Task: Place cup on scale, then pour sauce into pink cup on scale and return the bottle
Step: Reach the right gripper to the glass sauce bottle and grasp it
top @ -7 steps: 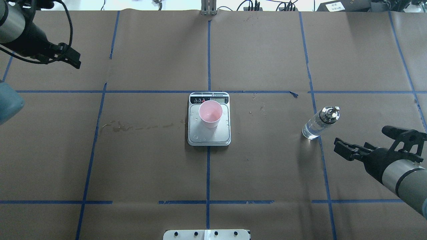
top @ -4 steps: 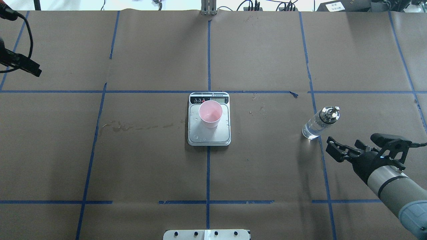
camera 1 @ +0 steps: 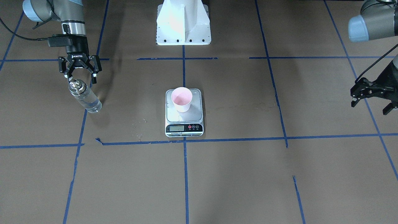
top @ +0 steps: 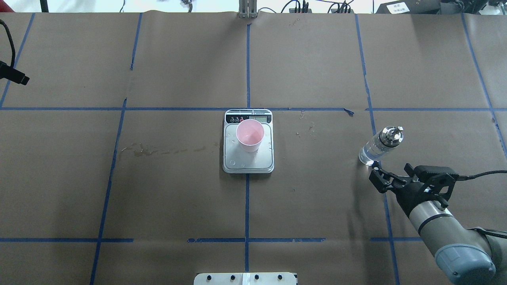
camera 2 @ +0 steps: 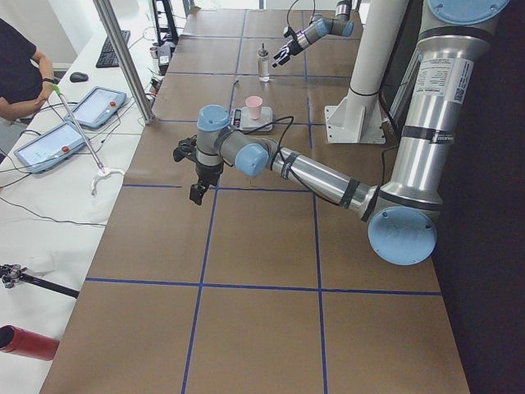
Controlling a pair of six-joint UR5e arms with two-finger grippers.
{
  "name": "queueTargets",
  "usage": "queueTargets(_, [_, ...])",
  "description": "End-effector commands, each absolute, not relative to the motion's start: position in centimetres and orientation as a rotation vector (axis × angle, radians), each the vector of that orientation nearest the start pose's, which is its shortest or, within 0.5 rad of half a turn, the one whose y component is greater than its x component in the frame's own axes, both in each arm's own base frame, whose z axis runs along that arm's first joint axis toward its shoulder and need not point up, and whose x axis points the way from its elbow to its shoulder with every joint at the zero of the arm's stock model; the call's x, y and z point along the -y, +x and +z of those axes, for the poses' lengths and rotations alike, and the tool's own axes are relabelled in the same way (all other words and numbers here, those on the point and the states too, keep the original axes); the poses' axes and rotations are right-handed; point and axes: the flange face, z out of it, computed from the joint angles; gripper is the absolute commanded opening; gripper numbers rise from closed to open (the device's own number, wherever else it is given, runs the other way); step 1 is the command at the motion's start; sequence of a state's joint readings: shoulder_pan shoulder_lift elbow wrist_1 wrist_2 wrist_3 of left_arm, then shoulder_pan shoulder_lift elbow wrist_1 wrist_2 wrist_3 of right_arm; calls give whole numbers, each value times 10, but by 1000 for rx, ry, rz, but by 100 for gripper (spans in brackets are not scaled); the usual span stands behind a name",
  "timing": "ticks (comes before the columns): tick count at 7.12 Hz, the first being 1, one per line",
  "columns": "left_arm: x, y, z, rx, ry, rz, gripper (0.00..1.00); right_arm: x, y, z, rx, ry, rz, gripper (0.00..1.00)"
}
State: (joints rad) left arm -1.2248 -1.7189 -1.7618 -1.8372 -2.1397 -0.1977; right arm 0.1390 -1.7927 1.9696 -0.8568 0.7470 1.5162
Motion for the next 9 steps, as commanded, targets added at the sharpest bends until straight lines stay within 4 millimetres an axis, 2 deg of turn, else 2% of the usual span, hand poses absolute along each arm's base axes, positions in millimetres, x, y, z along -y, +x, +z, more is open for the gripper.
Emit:
queueTargets(1, [561,99,491,-688,458,288,100,263,-379,476,730,892,398,100])
queueTargets(2, [562,98,507,-680,434,286,100,263,-380,475,722,900,377,100])
queueTargets(3, [562,98,509,-679,430,285,100,267,-389,466,734,907,380,100])
queueTargets(4, [563,97,509,-679,431,283,100,281,-400,457,733,927,392,100])
queueTargets(7, [562,93,507,-677,438,278,100,298,-396,485,655,942,387,100])
queueTargets(8, [563,91,507,-674,439,275,100,304,-395,486,650,945,400,100])
queueTargets(9, [563,90,507,-673,439,272,100,310,-398,477,662,947,415,100])
